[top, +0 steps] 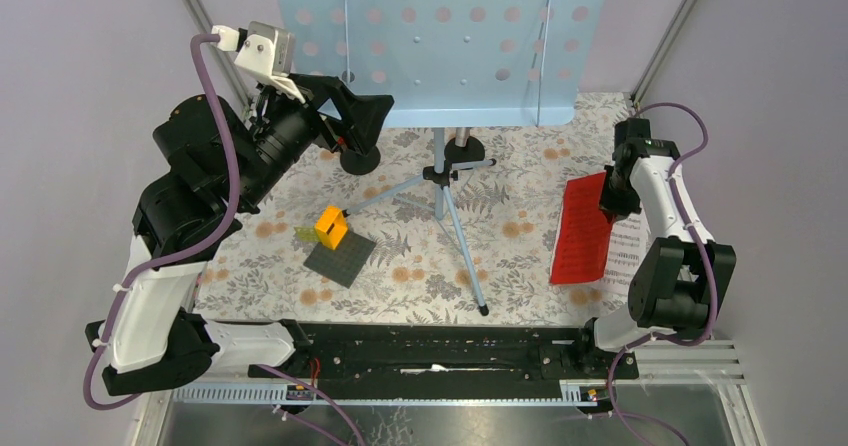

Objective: Pack up the instrument practice props

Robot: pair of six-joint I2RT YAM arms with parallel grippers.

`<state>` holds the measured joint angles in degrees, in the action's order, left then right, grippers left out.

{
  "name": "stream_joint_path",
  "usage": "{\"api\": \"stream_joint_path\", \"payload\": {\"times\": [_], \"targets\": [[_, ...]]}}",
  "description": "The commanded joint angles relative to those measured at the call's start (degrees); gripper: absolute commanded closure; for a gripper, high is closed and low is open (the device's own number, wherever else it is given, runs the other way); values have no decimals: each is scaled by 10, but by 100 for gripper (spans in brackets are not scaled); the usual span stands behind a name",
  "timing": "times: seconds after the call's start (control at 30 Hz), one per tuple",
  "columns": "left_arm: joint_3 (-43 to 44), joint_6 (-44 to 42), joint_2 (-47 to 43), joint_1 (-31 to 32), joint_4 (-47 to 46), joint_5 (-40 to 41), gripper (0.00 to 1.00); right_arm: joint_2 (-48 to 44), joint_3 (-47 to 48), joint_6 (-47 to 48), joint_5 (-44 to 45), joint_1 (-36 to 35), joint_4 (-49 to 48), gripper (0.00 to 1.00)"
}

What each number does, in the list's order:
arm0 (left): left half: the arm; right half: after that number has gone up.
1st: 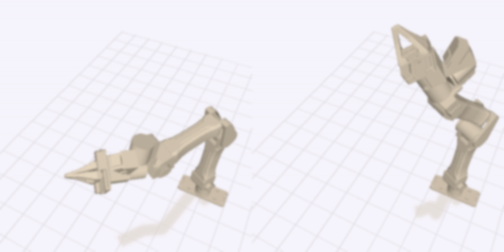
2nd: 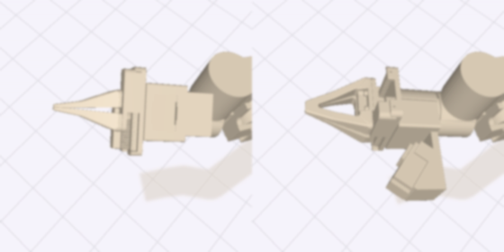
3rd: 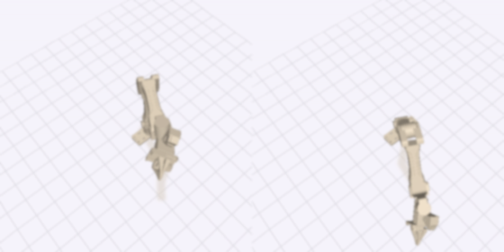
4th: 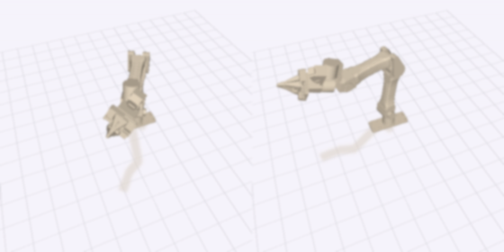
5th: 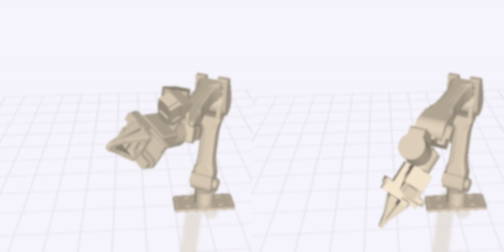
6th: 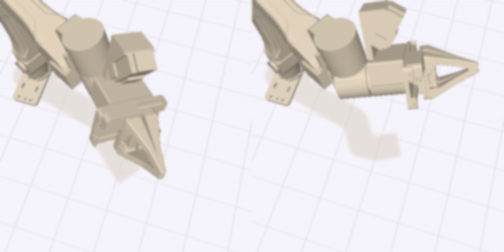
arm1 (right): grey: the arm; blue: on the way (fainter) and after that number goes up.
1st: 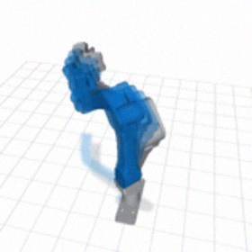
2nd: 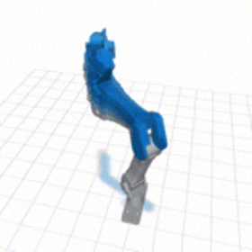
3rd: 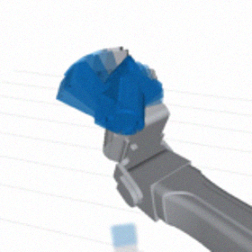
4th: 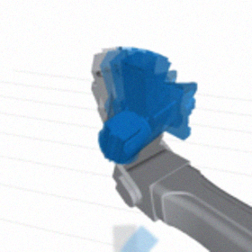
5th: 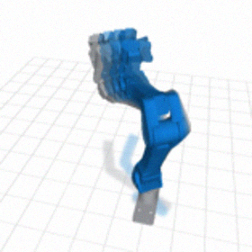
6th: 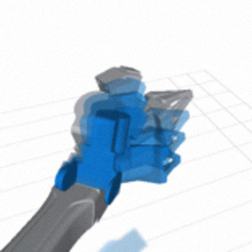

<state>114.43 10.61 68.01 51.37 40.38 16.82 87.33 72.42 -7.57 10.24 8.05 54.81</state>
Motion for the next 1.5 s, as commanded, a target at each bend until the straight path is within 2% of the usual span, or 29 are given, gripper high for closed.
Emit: {"api": "stream_joint_path", "payload": {"times": [0.0,0.2,0.23,0.27,0.33,0.37,0.47,0.87,1.17,1.33,1.47], "targets": [[7,5,3,-1,-23,-13,1,2,23,-9,61,6,9,100],[5,6,6,-1,-24,-15,1,6,16,-7,75,10,1,100],[5,6,6,-1,-24,-16,1,7,17,-7,76,10,1,96],[5,5,6,-1,-24,-16,1,9,17,-7,75,10,0,87],[4,5,5,-1,-24,-16,1,9,20,-9,80,10,1,54],[2,5,4,-1,-24,-16,1,8,21,-11,86,10,1,46],[-4,5,1,-1,-28,-14,1,2,26,-16,104,10,1,35],[-28,6,-15,-1,-30,-6,1,-50,64,-36,171,10,7,29],[-23,10,-50,0,-11,11,1,-176,65,-45,39,10,-47,15],[-5,22,-67,-1,20,14,1,-261,49,-42,-42,10,-93,12],[-39,41,-109,-1,30,23,1,-333,14,-35,-96,10,-138,12]]}}
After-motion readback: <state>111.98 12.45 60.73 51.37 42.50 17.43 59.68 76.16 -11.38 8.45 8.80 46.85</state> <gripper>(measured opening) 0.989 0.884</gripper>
